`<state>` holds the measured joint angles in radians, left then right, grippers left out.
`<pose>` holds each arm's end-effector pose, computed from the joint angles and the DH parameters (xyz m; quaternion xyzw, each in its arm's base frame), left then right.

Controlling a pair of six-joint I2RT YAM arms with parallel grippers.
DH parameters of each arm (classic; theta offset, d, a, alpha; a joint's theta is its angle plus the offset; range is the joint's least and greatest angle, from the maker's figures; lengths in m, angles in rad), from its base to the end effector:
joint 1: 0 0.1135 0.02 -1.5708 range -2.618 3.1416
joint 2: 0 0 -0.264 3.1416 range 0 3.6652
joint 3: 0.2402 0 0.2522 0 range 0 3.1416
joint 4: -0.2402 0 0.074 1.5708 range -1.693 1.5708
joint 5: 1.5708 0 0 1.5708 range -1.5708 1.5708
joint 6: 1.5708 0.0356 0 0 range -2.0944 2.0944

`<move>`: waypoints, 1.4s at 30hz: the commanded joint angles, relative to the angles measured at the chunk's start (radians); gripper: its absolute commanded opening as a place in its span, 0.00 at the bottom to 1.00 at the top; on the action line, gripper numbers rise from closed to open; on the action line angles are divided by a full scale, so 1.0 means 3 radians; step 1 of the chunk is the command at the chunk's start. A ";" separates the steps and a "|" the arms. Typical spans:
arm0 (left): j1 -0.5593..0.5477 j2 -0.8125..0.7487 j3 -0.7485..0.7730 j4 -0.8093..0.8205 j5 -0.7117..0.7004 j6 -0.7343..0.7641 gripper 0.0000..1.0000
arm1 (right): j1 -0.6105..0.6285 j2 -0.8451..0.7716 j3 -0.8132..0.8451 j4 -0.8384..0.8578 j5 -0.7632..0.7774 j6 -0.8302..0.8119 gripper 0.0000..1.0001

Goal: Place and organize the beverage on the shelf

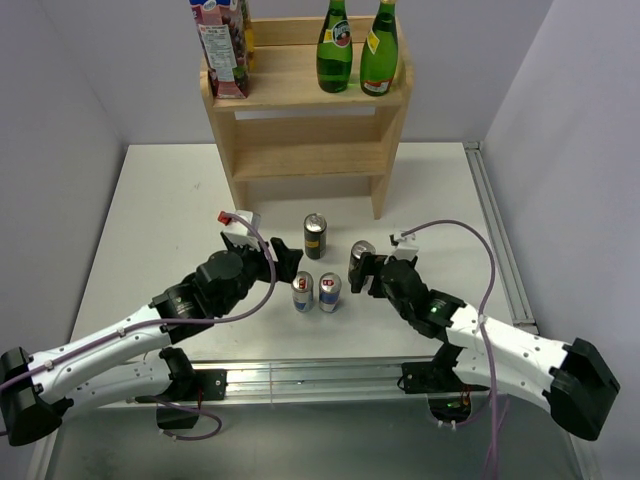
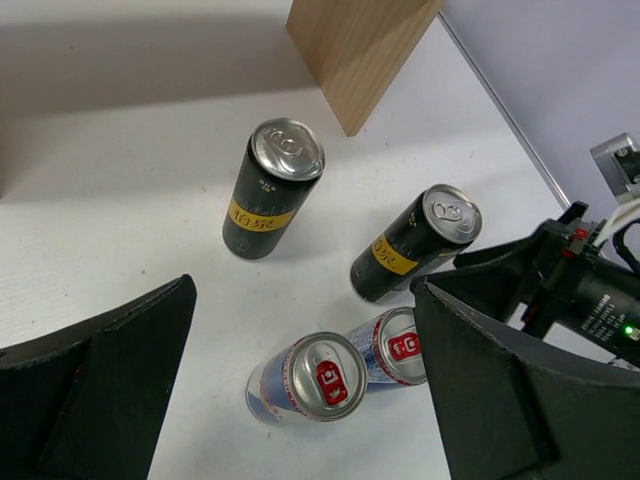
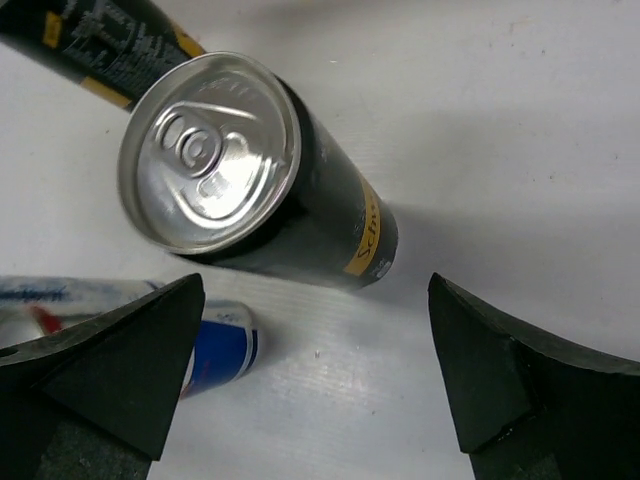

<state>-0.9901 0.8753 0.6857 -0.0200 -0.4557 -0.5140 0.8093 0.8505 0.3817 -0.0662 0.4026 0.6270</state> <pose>0.1263 -0.1639 0.3069 0.0404 0.7693 -0.2906 0.5676 0.1366 0.1231 0.2003 0.0211 0.8568 0.1883 0.4796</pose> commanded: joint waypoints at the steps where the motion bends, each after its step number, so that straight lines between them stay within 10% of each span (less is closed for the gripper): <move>1: -0.0028 -0.0100 -0.0051 0.0189 -0.0071 -0.0046 0.97 | 0.0012 0.0232 0.0001 0.0521 0.0289 0.0104 1.00; 10: -0.0039 -0.0131 -0.0143 0.0225 -0.0066 -0.0030 0.97 | -0.0013 0.1009 -0.0030 0.1359 0.0631 0.0073 0.94; 16: -0.0044 -0.0146 -0.0215 0.0215 -0.0092 -0.0005 0.96 | -0.0013 0.1250 -0.0020 0.1703 0.0795 -0.0019 0.55; 21: -0.0044 -0.0162 -0.0271 0.0230 -0.0112 -0.0010 0.96 | -0.0013 0.1271 0.0093 0.1612 0.0785 -0.0090 0.03; 42: -0.0044 -0.0341 -0.0455 0.0333 -0.0168 -0.0071 0.96 | -0.0412 0.1685 0.2848 0.0169 0.0734 -0.1220 0.00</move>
<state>-0.9974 0.7990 0.5552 0.0574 -0.4866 -0.5186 0.7197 1.3186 1.1484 -0.0345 0.6292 0.3233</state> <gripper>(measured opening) 0.964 0.674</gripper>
